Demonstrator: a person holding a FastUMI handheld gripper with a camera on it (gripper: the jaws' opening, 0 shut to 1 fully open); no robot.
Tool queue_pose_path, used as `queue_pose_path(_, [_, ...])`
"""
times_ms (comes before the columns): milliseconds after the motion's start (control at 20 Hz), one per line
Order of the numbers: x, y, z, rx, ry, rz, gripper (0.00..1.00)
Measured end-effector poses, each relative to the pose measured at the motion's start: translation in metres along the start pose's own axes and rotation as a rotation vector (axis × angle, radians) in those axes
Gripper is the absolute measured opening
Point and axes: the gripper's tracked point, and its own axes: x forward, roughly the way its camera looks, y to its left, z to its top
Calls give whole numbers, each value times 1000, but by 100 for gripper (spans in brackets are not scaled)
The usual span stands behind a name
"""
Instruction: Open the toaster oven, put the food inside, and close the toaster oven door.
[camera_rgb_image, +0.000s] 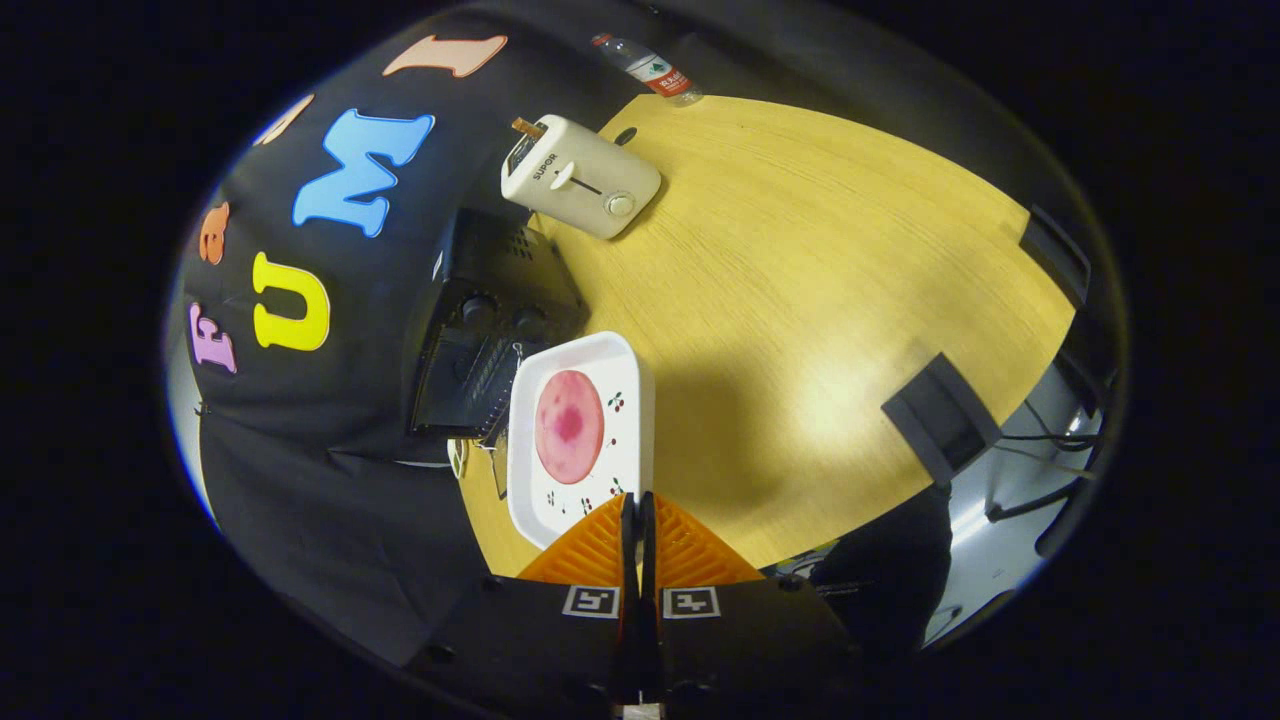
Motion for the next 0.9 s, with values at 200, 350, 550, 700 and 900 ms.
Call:
queue_pose_path(200, [12, 33, -34, 24, -7, 44, 2])
queue_pose_path(350, [27, 63, -51, 17, 5, 70, 2])
queue_pose_path(550, [44, 97, -63, -78, 29, 72, 2])
queue_pose_path(700, [63, 123, -59, -87, 32, 91, 2])
queue_pose_path(900, [95, 144, -48, -108, 36, 85, 2])
